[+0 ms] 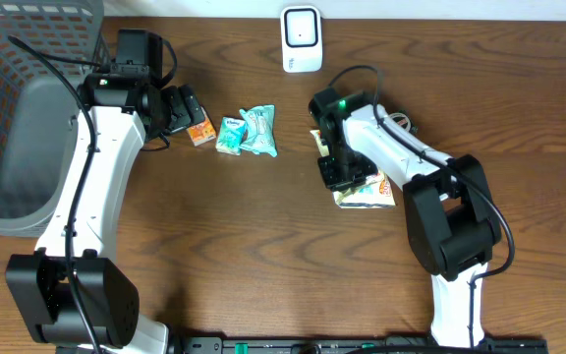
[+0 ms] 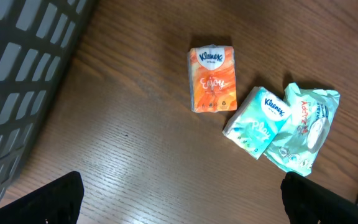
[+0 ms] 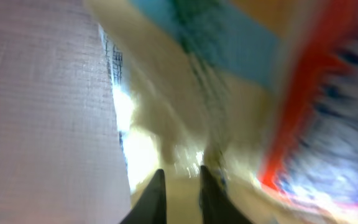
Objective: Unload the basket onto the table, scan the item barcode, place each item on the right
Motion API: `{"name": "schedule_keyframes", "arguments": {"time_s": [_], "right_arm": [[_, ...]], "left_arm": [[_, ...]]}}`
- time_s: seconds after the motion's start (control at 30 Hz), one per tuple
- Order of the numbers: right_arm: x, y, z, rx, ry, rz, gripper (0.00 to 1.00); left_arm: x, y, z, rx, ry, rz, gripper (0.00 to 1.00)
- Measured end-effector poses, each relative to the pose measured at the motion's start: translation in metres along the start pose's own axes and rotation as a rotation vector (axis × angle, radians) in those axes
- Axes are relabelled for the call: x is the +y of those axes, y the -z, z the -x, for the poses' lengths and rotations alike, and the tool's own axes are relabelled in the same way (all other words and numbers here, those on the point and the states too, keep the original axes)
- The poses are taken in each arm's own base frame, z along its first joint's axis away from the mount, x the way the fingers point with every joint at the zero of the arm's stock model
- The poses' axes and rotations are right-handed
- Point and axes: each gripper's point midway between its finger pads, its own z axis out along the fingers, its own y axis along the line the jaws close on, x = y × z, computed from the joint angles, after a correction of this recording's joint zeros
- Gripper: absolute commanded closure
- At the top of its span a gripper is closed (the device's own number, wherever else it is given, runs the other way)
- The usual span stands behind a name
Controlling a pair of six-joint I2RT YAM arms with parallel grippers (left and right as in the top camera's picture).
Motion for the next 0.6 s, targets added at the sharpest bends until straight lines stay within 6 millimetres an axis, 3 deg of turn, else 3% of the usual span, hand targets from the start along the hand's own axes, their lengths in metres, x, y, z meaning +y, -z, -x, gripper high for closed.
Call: {"name": "schedule_keyframes", "arguments": {"time_s": [0.17, 0.27, 0.47, 0.6], "right_arm": [[-0.008, 0.048, 0.021, -0.08, -0.007, -0.044, 0.57], [-0.016, 0.067, 0.038, -0.158, -0.022, -0.084, 0.52], [-0.021, 0.069, 0.072, -0.295, -0.054, -0.083, 0.49], [-0.015, 0.049, 0.08, -0.323, -0.056, -0.045, 0.5]], "left_arm": [[0.0, 0.0, 0.0, 0.0, 0.0, 0.0, 0.0], [0.0, 0.0, 0.0, 0.0, 0.0, 0.0, 0.0], [0.0, 0.0, 0.0, 0.0, 0.0, 0.0, 0.0], [0.0, 0.0, 0.0, 0.0, 0.0, 0.0, 0.0]]}}
